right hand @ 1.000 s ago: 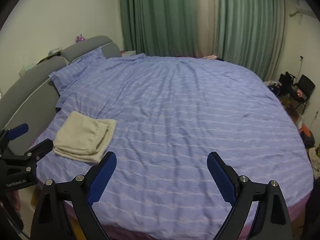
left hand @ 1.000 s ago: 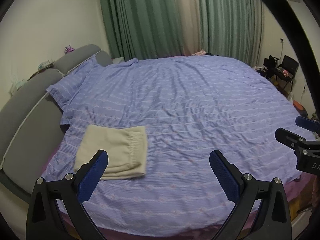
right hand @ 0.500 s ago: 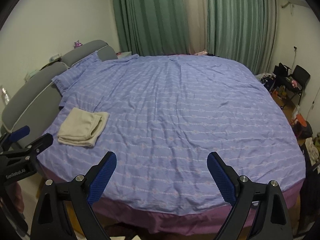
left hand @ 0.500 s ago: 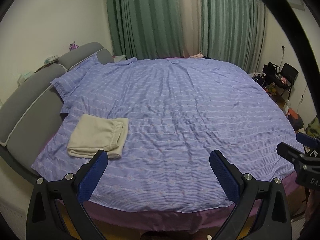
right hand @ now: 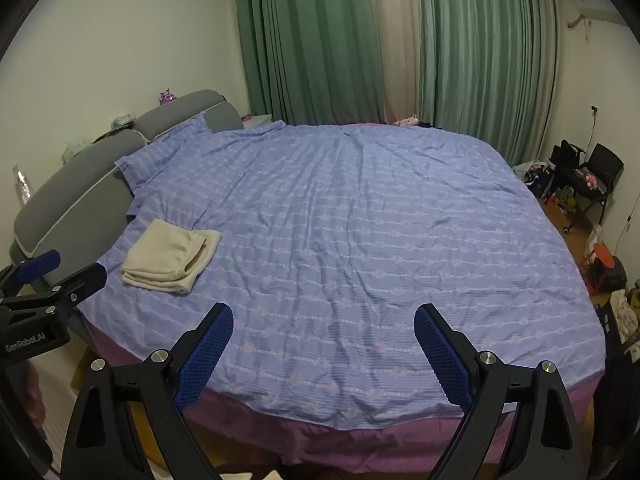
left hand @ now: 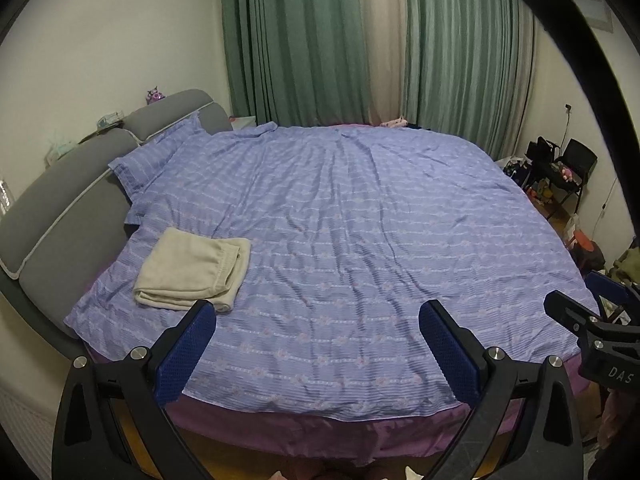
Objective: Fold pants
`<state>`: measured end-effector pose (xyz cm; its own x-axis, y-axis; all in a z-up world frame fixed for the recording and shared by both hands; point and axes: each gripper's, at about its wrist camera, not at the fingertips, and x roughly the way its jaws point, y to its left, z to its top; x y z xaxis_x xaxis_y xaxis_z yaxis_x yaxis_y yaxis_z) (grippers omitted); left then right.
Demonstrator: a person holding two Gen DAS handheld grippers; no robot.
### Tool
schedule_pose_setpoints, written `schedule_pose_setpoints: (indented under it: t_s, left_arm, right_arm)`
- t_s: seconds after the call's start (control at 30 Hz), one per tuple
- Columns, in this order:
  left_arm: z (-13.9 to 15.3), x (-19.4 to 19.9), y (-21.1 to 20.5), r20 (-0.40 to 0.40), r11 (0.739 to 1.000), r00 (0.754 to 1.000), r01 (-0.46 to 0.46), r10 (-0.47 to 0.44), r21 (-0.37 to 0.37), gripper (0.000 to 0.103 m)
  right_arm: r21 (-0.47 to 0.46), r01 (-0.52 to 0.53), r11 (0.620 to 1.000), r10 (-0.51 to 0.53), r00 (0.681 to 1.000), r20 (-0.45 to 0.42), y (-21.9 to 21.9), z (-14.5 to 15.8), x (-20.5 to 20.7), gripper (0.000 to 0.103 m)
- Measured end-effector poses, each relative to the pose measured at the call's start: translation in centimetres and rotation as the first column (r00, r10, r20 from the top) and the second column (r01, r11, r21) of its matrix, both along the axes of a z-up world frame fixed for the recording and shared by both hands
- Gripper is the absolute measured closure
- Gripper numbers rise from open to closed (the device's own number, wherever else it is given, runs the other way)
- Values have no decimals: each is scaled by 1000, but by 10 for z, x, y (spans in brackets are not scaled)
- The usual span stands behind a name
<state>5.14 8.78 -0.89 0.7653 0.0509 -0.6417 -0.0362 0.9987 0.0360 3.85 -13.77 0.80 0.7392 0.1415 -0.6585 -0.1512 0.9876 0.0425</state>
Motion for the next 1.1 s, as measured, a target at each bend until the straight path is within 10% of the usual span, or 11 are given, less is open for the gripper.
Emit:
schedule_pose_setpoints:
  t_s: [1.1]
  left_arm:
    - [12,-17,-34,26,997,999,38,-40,64,0]
  right_arm:
    - [11,-3,1000,2,999,53,-15,13,-23,11]
